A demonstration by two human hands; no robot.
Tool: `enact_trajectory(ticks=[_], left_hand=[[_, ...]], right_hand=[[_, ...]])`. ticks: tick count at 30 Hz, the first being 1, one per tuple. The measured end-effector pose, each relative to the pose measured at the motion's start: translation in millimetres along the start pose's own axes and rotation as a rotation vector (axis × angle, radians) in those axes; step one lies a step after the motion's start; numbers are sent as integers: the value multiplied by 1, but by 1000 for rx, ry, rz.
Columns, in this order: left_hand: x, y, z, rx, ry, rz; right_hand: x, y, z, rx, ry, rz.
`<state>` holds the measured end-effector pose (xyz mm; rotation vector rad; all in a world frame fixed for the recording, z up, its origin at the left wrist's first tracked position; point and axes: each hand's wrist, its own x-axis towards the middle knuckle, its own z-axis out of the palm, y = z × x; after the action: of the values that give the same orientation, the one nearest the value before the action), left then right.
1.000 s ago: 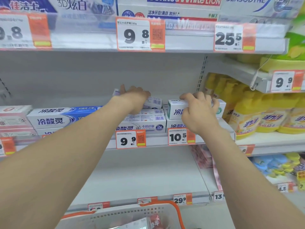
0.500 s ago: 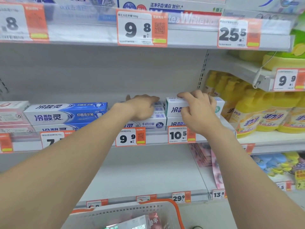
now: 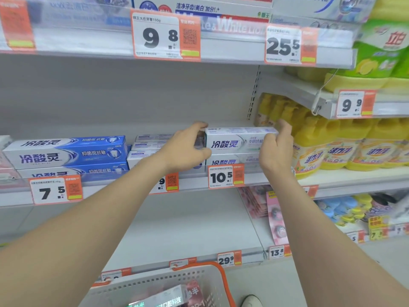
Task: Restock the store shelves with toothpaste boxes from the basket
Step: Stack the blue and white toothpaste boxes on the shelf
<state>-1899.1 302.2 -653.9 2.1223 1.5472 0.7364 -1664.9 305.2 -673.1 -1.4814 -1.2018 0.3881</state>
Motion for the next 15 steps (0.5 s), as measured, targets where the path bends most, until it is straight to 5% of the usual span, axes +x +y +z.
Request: enact_trajectory(ticks=[4,15], left_hand=[[-4,5,13,18,110,61],[2,3,26,21,185,16]], right_hand=[[0,10,-11,-5,-35,92],[-1,36,-21,-131,-40,-47]])
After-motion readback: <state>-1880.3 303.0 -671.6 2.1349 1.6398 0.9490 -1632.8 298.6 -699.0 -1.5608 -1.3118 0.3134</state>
